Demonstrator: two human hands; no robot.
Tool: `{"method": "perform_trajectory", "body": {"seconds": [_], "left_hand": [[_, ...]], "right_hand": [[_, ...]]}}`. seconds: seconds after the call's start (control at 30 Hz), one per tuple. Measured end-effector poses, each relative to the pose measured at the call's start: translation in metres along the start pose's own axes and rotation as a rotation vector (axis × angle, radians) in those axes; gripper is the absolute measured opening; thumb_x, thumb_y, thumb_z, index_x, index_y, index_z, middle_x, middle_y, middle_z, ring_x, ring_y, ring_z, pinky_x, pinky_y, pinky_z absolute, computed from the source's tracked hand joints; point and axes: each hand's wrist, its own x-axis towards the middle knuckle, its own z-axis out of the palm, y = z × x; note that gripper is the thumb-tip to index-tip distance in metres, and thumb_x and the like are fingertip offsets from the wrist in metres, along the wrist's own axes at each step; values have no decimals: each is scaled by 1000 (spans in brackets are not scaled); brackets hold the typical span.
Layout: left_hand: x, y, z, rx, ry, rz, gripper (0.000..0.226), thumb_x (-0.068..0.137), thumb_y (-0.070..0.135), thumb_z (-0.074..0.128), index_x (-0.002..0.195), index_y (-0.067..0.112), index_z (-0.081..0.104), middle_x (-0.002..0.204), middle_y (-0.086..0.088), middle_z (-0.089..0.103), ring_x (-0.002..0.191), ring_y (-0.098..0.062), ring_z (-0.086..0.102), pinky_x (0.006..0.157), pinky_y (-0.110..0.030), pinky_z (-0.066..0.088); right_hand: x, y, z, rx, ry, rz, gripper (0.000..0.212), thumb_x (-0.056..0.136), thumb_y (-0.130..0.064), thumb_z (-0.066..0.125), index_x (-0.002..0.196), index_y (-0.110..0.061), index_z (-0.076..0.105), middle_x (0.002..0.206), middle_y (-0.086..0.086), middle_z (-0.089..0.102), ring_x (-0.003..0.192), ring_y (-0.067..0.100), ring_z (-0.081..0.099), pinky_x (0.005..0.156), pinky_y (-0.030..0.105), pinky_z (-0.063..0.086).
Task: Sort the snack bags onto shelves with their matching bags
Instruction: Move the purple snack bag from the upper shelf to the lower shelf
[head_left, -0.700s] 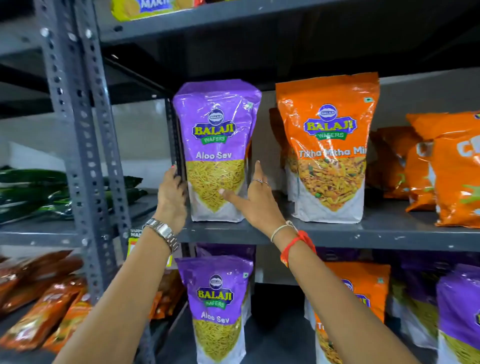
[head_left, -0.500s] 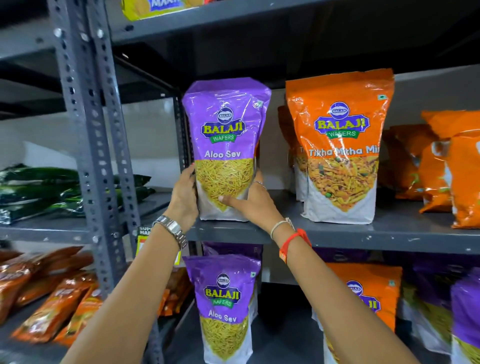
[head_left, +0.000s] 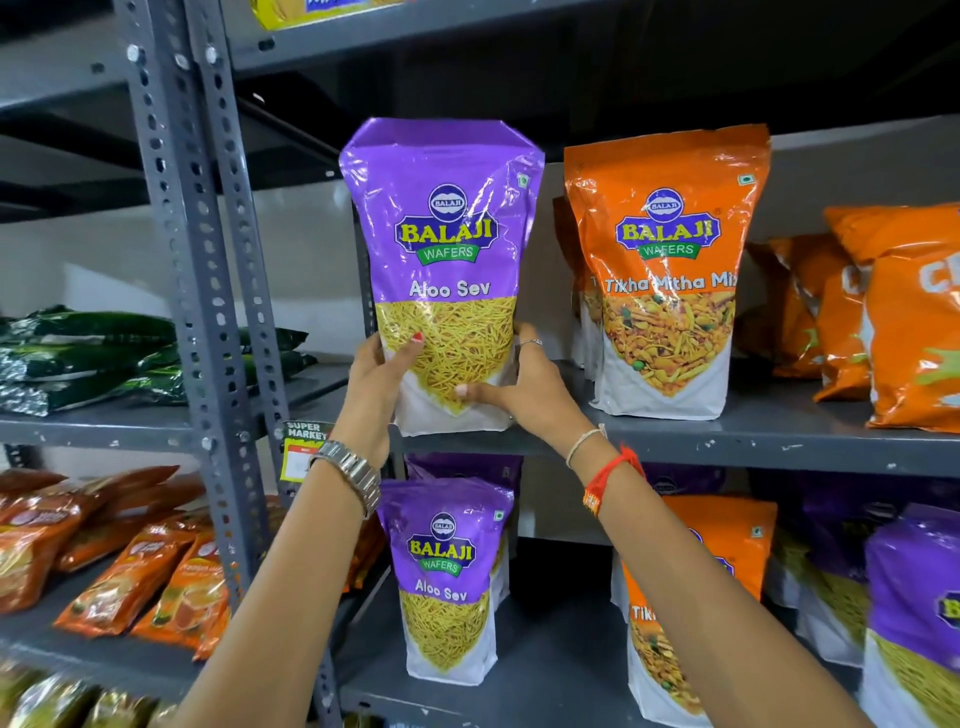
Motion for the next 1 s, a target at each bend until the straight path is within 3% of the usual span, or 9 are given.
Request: {"method": "perform_trajectory", "body": {"seconds": [0.1, 0.2, 0.37, 0.53, 0.67, 0.8, 0.9, 0.93, 1.0], "left_hand": [[-24, 3, -9, -15, 21, 28, 49, 80, 28, 63, 124, 13, 48, 121, -7, 64, 107, -23, 63, 79, -32, 54], [-55, 8, -17, 8, 35, 54, 49, 80, 27, 64, 125, 15, 48, 122, -7, 63, 104, -23, 64, 71, -29, 53], [-114, 0, -29, -4, -5, 65, 46, 79, 20, 62, 123, 14, 50, 120, -8, 65, 100, -21, 66, 66, -26, 54], [-156, -40, -38, 18, 31, 11, 52, 70, 18, 67, 119, 13, 53, 114, -7, 67, 101, -18, 65, 80, -27, 54], [-183, -98, -45, 89, 108, -83, 54, 71, 6, 69, 120, 7, 48, 116, -16, 63, 102, -26, 64, 78, -26, 56], [-211, -155, -41, 187, 172, -122, 46, 70, -2, 70, 106, 18, 49, 106, -12, 56, 85, -3, 62, 66, -16, 54], [-223, -191, -35, 291, 195, -148, 47, 61, 22, 78, 93, 39, 48, 102, -22, 50, 93, -27, 56, 77, -36, 52], [-225, -203, -33, 318, 189, -158, 46, 58, 29, 77, 93, 38, 48, 103, -24, 48, 96, -34, 52, 79, -42, 50], [-224, -225, -27, 333, 183, -200, 48, 57, 25, 76, 96, 24, 47, 98, -12, 44, 94, -32, 47, 78, -36, 47]], "right_hand": [[-17, -8, -4, 20, -32, -39, 84, 64, -26, 86, 131, -15, 36, 118, -7, 56, 122, 21, 52, 108, 44, 41], [-40, -14, -6, 42, -53, -79, 88, 63, -28, 86, 134, -20, 36, 116, -16, 56, 120, 12, 53, 108, 38, 41], [-83, -6, -4, 71, -162, -100, 86, 64, -23, 86, 135, -20, 37, 123, -9, 58, 120, 10, 54, 103, 26, 42], [-124, 39, 10, 122, -242, 6, 77, 62, -15, 87, 121, -33, 40, 119, -15, 58, 116, 1, 56, 99, 24, 46], [-162, 92, 21, 159, -300, 142, 81, 66, -2, 82, 129, -23, 35, 119, -12, 56, 109, -12, 55, 93, 12, 45], [-198, 146, 34, 146, -346, 284, 92, 67, -5, 82, 142, -16, 30, 137, 1, 50, 130, 11, 46, 109, 30, 39], [-217, 180, 38, 112, -347, 364, 89, 67, -3, 82, 140, -16, 32, 130, -1, 53, 121, 4, 50, 106, 30, 41], [-221, 189, 39, 111, -340, 389, 89, 66, -2, 82, 139, -14, 32, 130, 3, 54, 122, 7, 51, 106, 32, 41], [-225, 205, 38, 108, -317, 425, 93, 65, -4, 82, 141, -9, 29, 135, 11, 51, 128, 19, 47, 107, 33, 41]]}}
